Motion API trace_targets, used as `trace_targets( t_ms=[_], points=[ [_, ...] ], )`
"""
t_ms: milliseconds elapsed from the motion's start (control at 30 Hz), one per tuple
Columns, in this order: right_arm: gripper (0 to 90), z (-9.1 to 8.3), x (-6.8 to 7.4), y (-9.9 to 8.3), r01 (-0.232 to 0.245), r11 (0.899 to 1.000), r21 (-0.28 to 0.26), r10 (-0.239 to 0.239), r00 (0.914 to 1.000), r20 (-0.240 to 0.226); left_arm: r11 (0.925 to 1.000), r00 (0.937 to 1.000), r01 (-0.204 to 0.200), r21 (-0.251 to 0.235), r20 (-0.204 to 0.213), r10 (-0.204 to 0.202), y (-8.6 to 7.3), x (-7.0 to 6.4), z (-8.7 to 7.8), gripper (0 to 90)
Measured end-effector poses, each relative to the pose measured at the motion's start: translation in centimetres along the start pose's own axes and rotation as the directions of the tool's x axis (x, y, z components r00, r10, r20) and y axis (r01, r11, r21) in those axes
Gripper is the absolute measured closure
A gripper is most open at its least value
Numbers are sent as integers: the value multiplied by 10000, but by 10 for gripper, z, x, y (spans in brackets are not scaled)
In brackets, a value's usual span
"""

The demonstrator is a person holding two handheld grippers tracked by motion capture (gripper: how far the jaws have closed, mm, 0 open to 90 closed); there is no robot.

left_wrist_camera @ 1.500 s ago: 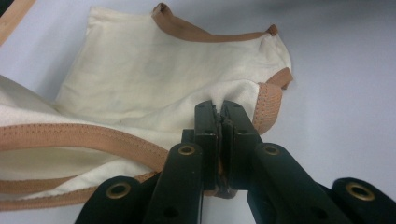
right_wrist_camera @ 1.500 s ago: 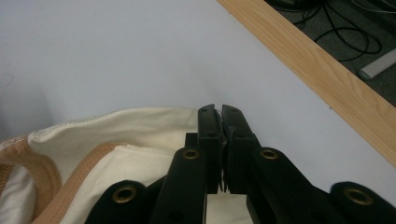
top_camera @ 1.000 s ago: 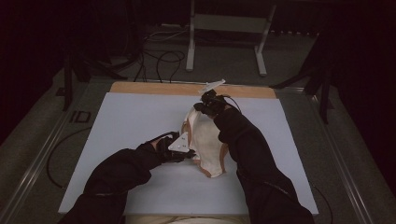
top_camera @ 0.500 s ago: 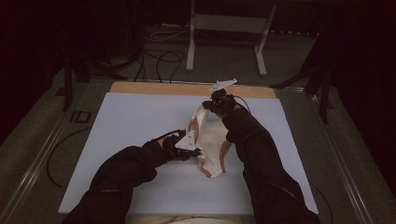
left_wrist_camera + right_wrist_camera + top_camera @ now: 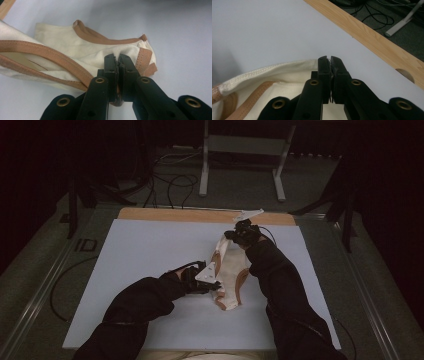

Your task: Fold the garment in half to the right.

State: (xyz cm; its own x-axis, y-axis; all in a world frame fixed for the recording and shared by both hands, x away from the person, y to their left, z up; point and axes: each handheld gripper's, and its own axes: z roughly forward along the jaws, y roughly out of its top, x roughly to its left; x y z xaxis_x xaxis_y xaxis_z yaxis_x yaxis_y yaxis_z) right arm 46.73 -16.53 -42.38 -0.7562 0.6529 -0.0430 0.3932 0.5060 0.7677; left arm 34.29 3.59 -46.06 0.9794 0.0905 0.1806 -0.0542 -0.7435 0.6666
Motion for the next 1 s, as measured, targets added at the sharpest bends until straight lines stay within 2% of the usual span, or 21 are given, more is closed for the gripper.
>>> trace_targets(
  t_ms=[433,567,900,1000],
  points=[
    [877,1,-7,-24,-386,9993,-5,386,9993,-21,9999,9995,56,128,306,-60,5,-4,18,865],
    [877,2,-8,-31,-475,9989,2,475,9989,-45,9995,9990,-36,310,456,22,7,-6,23,865],
    [877,9,-9,-47,-671,9977,23,672,9976,-170,9979,9976,16,652,694,-61,9,-11,39,864],
    [877,11,-11,-52,-752,9972,-25,752,9970,-159,9980,9976,98,627,683,-141,10,-11,41,864]
  ],
)
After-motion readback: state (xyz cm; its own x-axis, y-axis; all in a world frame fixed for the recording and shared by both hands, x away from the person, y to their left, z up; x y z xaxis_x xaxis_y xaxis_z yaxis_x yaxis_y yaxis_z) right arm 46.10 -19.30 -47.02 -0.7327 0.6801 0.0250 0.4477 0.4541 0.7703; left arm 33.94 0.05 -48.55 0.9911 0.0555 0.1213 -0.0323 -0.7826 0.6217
